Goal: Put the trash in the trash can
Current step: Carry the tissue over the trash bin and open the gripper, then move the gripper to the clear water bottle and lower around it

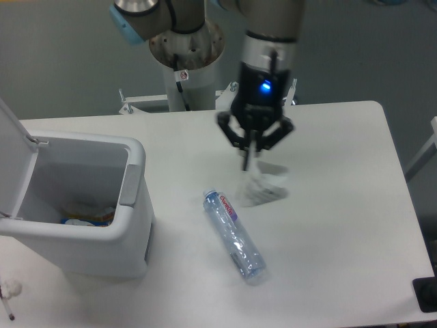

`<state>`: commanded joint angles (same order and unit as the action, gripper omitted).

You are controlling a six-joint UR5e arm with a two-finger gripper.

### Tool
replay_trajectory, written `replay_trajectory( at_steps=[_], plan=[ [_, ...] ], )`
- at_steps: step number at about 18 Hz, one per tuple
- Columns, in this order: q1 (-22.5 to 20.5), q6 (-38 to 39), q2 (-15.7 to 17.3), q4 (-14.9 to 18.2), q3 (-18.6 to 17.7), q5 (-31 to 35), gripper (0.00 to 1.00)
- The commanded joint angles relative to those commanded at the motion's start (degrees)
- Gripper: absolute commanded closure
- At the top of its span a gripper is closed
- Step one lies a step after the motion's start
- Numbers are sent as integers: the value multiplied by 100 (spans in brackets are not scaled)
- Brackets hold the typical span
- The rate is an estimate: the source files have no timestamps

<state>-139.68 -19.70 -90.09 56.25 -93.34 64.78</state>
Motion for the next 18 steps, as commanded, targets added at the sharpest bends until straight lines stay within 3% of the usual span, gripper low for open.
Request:
replay_trajectory(
  at_steps=[7,8,10,18],
  plan=[
    [1011,423,0,-44,299,18,100],
    [1100,345,-17,-79,290,18,80],
    [1205,309,-26,-70,247,26,2],
    [1251,327,-166,-88,255,149,0]
  ],
)
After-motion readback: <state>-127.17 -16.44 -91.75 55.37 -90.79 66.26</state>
